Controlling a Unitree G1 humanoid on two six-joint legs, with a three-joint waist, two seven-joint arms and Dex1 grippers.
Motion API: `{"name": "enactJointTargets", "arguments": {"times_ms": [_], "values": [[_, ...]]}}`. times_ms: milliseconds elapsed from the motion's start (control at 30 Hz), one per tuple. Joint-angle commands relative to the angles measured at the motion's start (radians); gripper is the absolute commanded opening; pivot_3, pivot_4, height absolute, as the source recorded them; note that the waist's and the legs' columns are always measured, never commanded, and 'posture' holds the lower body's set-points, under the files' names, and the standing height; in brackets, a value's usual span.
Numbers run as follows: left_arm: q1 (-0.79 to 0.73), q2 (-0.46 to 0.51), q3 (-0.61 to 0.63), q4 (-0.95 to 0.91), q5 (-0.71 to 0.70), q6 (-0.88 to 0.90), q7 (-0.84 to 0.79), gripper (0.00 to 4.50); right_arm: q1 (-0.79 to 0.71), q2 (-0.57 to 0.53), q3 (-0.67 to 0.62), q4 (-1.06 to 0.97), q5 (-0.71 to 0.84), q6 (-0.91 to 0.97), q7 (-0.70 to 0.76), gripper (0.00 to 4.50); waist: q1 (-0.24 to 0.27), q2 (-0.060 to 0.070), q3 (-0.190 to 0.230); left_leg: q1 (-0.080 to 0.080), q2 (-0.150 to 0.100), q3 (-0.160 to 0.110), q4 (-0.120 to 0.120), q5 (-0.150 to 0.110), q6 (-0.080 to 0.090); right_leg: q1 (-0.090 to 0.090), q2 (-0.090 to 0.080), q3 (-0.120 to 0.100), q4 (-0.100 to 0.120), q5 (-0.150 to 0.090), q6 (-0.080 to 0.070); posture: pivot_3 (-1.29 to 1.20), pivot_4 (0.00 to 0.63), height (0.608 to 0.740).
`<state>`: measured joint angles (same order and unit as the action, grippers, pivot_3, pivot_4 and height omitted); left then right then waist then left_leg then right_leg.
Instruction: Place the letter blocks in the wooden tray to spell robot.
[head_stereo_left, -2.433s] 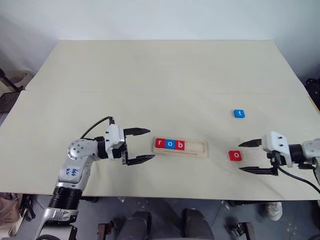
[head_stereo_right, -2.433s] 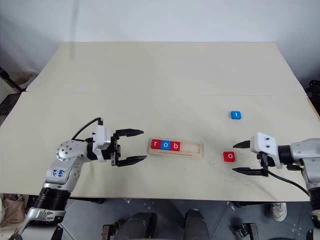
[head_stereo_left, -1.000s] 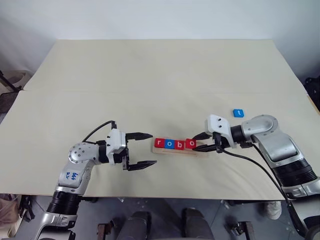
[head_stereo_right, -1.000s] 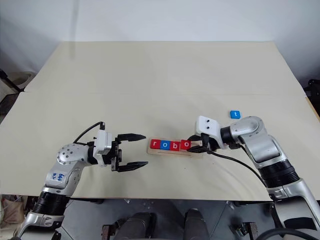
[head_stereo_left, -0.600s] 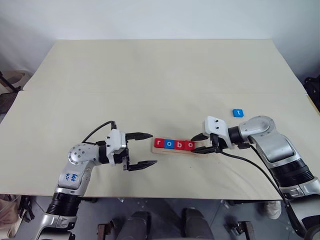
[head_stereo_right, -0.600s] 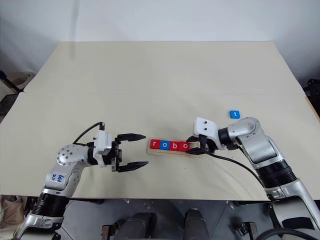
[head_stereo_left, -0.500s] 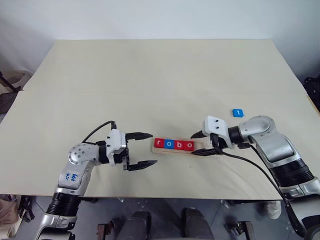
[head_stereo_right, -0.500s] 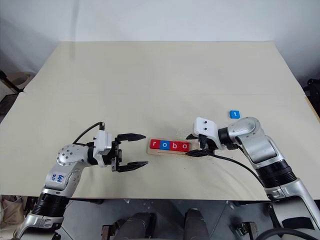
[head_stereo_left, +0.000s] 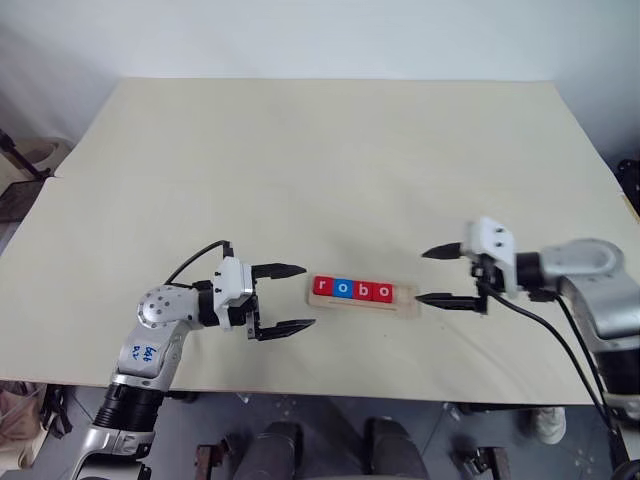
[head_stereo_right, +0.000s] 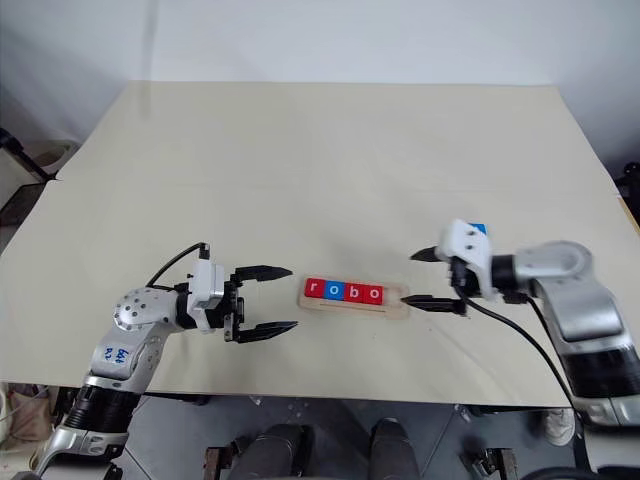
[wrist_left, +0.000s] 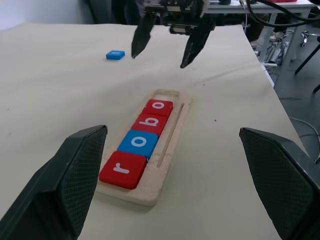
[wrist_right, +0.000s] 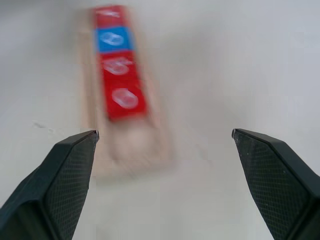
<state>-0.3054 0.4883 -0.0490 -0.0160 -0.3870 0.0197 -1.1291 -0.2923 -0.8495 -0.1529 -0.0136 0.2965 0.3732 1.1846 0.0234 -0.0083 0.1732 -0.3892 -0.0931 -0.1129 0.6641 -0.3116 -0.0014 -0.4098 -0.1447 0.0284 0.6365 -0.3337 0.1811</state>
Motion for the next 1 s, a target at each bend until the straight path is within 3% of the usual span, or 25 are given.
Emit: {"name": "enactJointTargets", "arguments": {"times_ms": [33, 267, 433, 567, 700, 900, 1000], "values": [[-0.022, -0.003, 0.003, 0.015, -0.004, -0.017, -0.005, 4.5, 0.131, 0.004, -0.163, -0.054, 0.054, 0.009, -0.077, 4.48, 0.003, 0.0, 0.0, 0.0, 0.0, 0.0, 0.0, 0.0, 0.0, 0.0, 0.0, 0.0, 0.0, 0.0, 0.0, 0.0, 0.15, 0.74], [-0.058, -0.017, -0.004, 0.062, -0.001, -0.027, -0.007, 4.5, 0.398, 0.194, -0.366, -0.174, 0.03, -0.142, -0.341, 4.48, -0.002, 0.001, 0.0, 0.001, 0.001, 0.001, -0.001, 0.0, 0.0, 0.0, 0.001, 0.002, 0.001, 0.0, 0.0, 0.0, 0.15, 0.74], [-0.079, -0.022, -0.004, 0.086, 0.0, -0.034, -0.012, 4.5, 0.498, 0.335, -0.405, -0.245, 0.05, -0.198, -0.484, 4.48, -0.002, 0.001, 0.0, 0.002, 0.0, 0.002, -0.001, 0.0, 0.0, 0.0, 0.001, 0.002, 0.001, 0.0, 0.0, 0.0, 0.15, 0.74], [-0.09, -0.023, -0.007, 0.1, 0.001, -0.04, -0.019, 4.5, 0.491, 0.355, -0.376, -0.253, 0.053, -0.206, -0.519, 4.48, -0.005, 0.001, -0.001, 0.002, 0.0, 0.002, -0.001, 0.0, 0.0, 0.0, 0.001, 0.003, 0.001, 0.0, 0.0, 0.0, 0.15, 0.74], [-0.099, -0.025, -0.007, 0.109, 0.002, -0.043, -0.023, 4.5, 0.414, 0.322, -0.337, -0.238, 0.061, -0.12, -0.552, 4.48, -0.008, 0.001, -0.001, 0.002, 0.0, 0.002, -0.001, 0.0, 0.0, 0.0, 0.001, 0.003, 0.001, 0.0, 0.0, 0.0, 0.15, 0.74], [-0.096, -0.022, -0.003, 0.103, 0.004, -0.046, -0.023, 4.5, 0.055, 0.161, -0.225, -0.094, 0.03, 0.265, -0.662, 4.48, -0.024, 0.001, 0.0, 0.002, 0.001, 0.001, -0.001, 0.0, 0.0, 0.0, 0.001, 0.002, 0.002, 0.0, 0.0, 0.0, 0.15, 0.74], [-0.085, -0.019, 0.001, 0.094, 0.004, -0.047, -0.02, 4.5, -0.118, 0.14, -0.176, -0.008, 0.045, 0.416, -0.694, 4.48, -0.025, 0.001, 0.0, 0.002, 0.001, 0.001, -0.002, 0.0, 0.0, 0.0, 0.001, 0.001, 0.001, 0.0, 0.0, 0.0, 0.15, 0.74]]}}
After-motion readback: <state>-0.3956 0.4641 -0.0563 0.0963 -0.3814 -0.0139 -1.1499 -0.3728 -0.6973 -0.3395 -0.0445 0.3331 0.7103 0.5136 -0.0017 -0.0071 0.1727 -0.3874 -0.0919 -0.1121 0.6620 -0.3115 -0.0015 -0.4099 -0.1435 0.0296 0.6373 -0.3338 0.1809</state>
